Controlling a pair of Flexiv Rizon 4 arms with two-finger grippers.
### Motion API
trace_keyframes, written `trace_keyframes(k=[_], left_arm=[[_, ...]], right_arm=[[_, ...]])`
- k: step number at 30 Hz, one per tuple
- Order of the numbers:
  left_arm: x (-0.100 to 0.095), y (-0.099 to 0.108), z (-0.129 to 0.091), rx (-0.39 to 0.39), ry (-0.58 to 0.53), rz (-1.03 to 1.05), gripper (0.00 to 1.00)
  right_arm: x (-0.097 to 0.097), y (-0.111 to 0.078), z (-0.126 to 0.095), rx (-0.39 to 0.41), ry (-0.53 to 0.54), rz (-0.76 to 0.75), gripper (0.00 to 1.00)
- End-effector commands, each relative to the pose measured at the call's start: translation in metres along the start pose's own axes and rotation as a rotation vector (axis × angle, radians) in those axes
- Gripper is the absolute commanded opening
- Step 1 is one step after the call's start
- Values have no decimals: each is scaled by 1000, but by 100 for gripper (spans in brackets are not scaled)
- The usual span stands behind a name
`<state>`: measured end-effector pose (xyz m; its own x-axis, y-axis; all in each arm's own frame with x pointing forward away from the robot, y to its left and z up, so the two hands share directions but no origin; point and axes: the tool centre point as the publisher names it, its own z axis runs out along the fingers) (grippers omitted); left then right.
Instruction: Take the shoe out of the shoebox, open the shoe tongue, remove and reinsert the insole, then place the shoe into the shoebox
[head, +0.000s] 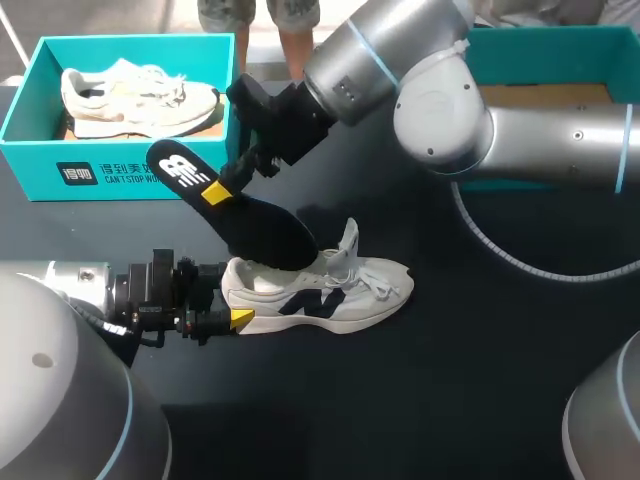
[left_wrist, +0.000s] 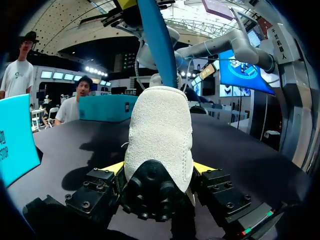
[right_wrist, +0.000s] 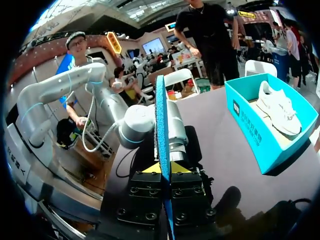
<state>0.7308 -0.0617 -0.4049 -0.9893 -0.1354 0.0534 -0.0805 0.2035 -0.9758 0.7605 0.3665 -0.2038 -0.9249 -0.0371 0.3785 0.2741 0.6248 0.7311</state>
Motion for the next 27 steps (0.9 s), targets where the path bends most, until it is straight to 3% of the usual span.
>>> trace_keyframes(k=[1,2,7,15,21,27], left_arm=[[1,1,0,0,-1,1,0],[1,1,0,0,-1,1,0],[1,1,0,0,-1,1,0],[1,1,0,0,-1,1,0],[1,1,0,0,-1,1,0],[1,1,0,0,-1,1,0]], right_arm=[[-1,6,-1,-63,-31,-5,0],[-2,16,-6,-126,-36,0,0],[-5,42,-30,-261,-49,2,0],[2,72,-87,-324,-37,-13,0],[17,71,-139,-334,-74,1,0],[41,64,-175,-358,-132,28,0]])
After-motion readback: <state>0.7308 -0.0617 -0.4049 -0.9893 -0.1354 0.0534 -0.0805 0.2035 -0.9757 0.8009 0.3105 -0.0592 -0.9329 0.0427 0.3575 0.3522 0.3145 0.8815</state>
